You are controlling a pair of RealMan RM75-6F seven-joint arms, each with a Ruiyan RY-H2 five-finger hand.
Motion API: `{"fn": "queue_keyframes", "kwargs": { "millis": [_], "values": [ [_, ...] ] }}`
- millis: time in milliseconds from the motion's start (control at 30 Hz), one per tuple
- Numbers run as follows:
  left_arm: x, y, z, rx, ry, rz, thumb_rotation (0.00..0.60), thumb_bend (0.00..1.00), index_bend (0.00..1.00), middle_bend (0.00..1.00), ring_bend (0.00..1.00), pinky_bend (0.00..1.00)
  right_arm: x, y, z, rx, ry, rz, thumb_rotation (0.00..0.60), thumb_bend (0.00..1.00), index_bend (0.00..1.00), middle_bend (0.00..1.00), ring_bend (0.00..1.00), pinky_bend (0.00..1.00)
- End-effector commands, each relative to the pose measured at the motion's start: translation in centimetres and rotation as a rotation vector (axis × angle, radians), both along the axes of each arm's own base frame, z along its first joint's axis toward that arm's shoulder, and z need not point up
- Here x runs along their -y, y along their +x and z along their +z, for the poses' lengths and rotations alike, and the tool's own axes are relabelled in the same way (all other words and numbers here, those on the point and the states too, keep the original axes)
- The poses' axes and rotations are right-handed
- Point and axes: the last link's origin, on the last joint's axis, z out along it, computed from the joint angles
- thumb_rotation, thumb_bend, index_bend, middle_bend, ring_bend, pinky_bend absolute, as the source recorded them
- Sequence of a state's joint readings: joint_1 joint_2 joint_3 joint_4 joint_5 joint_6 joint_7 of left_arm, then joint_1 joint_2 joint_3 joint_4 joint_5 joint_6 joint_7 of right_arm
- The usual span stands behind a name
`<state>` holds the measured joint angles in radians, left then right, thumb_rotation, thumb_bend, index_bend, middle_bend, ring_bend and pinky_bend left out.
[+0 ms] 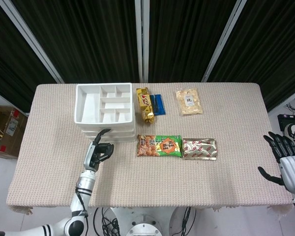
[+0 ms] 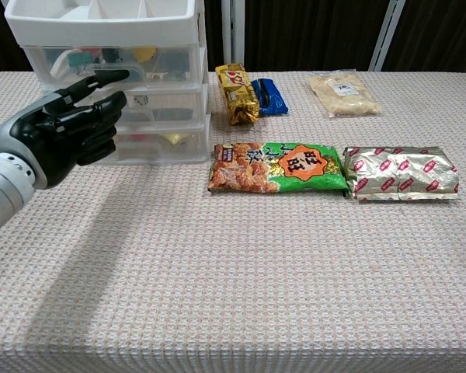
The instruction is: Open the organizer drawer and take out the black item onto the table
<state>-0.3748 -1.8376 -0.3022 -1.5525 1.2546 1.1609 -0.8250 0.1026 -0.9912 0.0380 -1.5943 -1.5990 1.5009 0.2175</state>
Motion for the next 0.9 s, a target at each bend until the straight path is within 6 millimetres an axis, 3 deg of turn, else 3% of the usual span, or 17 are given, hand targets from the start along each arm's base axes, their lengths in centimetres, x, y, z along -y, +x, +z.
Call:
{"fn": "queue_keyframes", "kwargs": {
  "millis": [33,300,633,900],
  "values": [
    [-0.2,0.3,-0.1,0.026,-0.007,-0.009,0.600,0.43,0.17,0.87,0.93,1.00,0.0,0.0,0.0,0.000,-0.001,-0.002,0.600,0.17,0.00,0.00,0.00,0.00],
    [-0.9,0.7,-0.3,0.078,-0.026,-0.020,0.600,0.45,0.21,0.87,0.93,1.00,0.0,-0.2,0.0,0.001,0.000,-0.010,0.600,0.17,0.00,0.00,0.00,0.00],
    [-1.6,0.5,-0.1,0.116,-0.038,-0.003,0.600,0.45,0.37,0.87,0.93,1.00,0.1,-0.3,-0.1,0.002,0.006,-0.017,0.600,0.17,0.00,0.00,0.00,0.00],
    [-0.8,0.2,0.0,0.122,-0.036,-0.003,0.600,0.46,0.42,0.87,0.93,1.00,0.1,-0.2,-0.2,-0.002,0.010,-0.016,0.600,0.17,0.00,0.00,0.00,0.00]
  ]
}}
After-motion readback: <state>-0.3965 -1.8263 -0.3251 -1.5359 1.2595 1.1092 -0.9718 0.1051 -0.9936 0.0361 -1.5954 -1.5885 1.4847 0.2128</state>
